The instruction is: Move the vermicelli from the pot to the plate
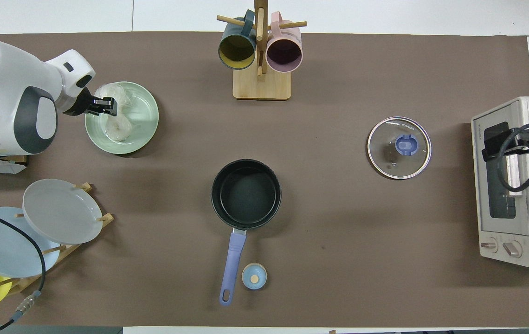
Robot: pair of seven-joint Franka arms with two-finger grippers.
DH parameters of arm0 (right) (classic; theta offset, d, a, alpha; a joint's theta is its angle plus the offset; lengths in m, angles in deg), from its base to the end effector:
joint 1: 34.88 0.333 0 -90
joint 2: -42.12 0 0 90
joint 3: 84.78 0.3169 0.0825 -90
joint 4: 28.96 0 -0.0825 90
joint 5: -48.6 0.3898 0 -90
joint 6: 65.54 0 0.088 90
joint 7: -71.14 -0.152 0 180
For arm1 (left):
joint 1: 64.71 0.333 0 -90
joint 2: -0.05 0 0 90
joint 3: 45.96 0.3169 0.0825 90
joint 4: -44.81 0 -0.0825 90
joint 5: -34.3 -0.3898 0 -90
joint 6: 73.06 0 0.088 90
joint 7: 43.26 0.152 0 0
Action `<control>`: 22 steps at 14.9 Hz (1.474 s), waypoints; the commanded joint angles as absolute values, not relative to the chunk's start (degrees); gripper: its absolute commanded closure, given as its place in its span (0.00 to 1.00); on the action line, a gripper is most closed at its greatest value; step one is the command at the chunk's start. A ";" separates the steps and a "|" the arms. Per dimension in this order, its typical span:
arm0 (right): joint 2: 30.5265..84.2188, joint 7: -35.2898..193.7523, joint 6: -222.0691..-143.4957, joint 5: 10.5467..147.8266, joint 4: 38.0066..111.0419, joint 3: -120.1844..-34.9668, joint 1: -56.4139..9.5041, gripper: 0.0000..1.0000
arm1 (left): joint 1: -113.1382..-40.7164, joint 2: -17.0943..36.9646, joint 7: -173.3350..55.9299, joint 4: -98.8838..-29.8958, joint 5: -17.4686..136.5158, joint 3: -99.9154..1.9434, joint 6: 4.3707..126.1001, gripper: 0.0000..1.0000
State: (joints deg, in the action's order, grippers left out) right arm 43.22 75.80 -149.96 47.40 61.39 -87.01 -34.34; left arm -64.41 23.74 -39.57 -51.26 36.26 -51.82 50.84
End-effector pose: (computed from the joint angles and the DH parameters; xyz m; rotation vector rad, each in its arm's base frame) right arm 0.5487 -0.0194 0.5593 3.1197 0.0796 -0.1933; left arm 0.6781 -0.0632 0.3244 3.0618 -0.2044 0.1120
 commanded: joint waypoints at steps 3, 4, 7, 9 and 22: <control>42.12 77.30 -151.05 48.24 62.35 -86.80 -34.97 0.00 | -64.45 12.64 -45.00 -50.12 35.00 -52.02 36.75 0.00; 42.12 77.21 -151.05 48.25 62.35 -86.80 -34.97 0.00 | -64.45 10.01 -45.37 -49.77 35.00 -52.11 33.67 0.00; 42.12 77.12 -151.14 47.98 62.35 -86.80 -34.88 0.00 | -64.27 2.18 -45.37 -49.76 34.92 -52.11 25.41 0.00; 42.12 77.12 -151.58 48.07 62.35 -86.80 -34.88 0.00 | -64.36 -1.43 -45.54 -50.28 34.91 -52.11 20.65 0.00; 42.03 77.03 -152.37 47.98 62.35 -86.71 -34.88 0.00 | -68.05 -1.45 -49.32 -45.30 35.70 -51.93 9.30 0.00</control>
